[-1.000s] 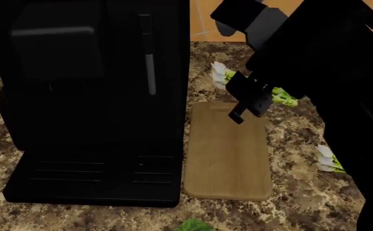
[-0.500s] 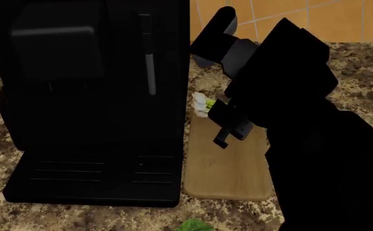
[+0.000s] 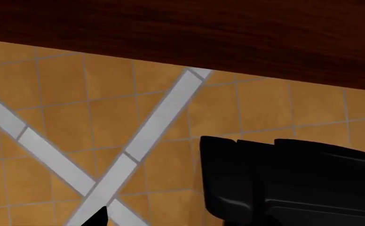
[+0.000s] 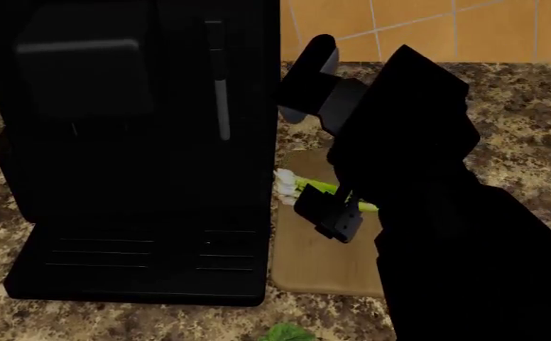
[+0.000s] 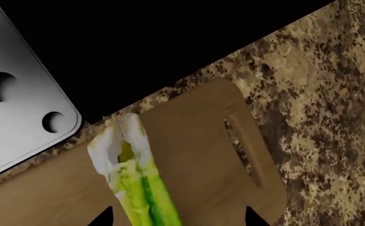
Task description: Clear the non-vegetable object off the cutting board and place the vegetables onto it.
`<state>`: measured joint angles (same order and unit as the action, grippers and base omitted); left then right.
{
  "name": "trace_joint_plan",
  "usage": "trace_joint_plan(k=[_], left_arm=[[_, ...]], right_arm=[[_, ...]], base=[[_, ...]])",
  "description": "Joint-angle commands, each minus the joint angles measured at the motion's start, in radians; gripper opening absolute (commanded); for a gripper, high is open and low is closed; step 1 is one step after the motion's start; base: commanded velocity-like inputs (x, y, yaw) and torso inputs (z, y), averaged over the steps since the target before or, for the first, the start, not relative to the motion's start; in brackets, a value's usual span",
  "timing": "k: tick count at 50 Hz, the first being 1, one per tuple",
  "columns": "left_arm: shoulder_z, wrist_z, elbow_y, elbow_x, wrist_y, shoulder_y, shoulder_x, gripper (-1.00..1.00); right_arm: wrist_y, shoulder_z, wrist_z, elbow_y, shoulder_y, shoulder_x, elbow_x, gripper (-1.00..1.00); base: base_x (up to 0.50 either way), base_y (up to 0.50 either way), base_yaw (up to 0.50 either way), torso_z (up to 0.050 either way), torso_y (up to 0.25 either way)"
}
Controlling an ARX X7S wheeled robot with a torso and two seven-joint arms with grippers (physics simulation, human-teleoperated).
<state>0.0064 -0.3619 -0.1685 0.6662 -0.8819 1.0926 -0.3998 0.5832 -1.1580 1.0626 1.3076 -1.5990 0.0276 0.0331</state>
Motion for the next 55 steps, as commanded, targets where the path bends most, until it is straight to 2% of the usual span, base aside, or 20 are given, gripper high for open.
trace_joint_plan(k=[1,16,21,24,25,32,35,36,39,41,42,45,55], left_arm=[[-0.010,-0.021,0.009,-0.039,-0.019,-0.010,-0.009,1.00],[-0.011,-0.028,-0.004,-0.028,-0.030,-0.006,-0.008,1.00],[-0.009,-0.029,-0.004,-0.026,-0.030,0.001,-0.008,1.00],[-0.009,-0.029,-0.003,-0.025,-0.028,0.004,-0.006,1.00],[-0.014,-0.032,-0.010,-0.019,-0.032,0.002,-0.004,1.00],[-0.013,-0.028,-0.001,-0.020,-0.026,0.007,-0.007,1.00],[-0.019,-0.034,-0.016,-0.010,-0.035,0.000,-0.007,1.00],[-0.020,-0.035,-0.017,-0.008,-0.037,0.000,-0.007,1.00],[-0.023,-0.036,-0.024,-0.002,-0.044,0.002,-0.009,1.00],[-0.022,-0.037,-0.026,0.000,-0.045,0.003,-0.007,1.00],[-0.023,-0.038,-0.026,0.001,-0.046,0.004,-0.006,1.00],[-0.021,-0.041,-0.032,0.005,-0.049,0.002,-0.004,1.00],[-0.021,-0.044,-0.035,0.013,-0.055,0.006,-0.003,1.00]], right_arm=[[-0.006,0.010,0.016,0.001,-0.001,-0.004,-0.031,1.00],[0.013,-0.007,0.064,-0.004,-0.101,0.021,-0.037,1.00],[0.400,0.004,0.080,-0.617,-0.040,0.237,-0.026,1.00],[0.534,0.039,0.058,-0.804,-0.016,0.295,-0.017,1.00],[0.617,0.057,0.052,-0.928,0.003,0.330,-0.010,1.00],[0.921,0.121,0.026,-1.365,0.050,0.411,0.011,1.00],[0.987,0.129,0.011,-1.454,0.037,0.436,0.040,1.00],[0.987,0.125,-0.041,-1.459,0.020,0.450,0.111,1.00],[0.987,0.056,-0.491,-1.463,-0.158,0.545,0.561,1.00],[0.986,0.029,-0.791,-1.461,-0.216,0.572,0.861,1.00],[0.985,0.022,-0.877,-1.459,-0.231,0.577,1.011,1.00],[0.983,-0.012,-1.041,-1.463,-0.282,0.592,1.405,1.00],[0.936,-0.071,-1.290,-1.478,-0.346,0.588,1.768,1.00]], base=[[0.00,0.00,0.00,0.000,0.000],[0.00,0.00,0.00,0.000,0.000],[0.00,0.00,0.00,0.000,0.000],[0.00,0.00,0.00,0.000,0.000],[0.00,0.00,0.00,0.000,0.000],[0.00,0.00,0.00,0.000,0.000],[0.00,0.00,0.00,0.000,0.000],[0.00,0.00,0.00,0.000,0.000],[0.00,0.00,0.00,0.000,0.000],[0.00,0.00,0.00,0.000,0.000],[0.00,0.00,0.00,0.000,0.000],[0.00,0.00,0.00,0.000,0.000],[0.00,0.00,0.00,0.000,0.000]])
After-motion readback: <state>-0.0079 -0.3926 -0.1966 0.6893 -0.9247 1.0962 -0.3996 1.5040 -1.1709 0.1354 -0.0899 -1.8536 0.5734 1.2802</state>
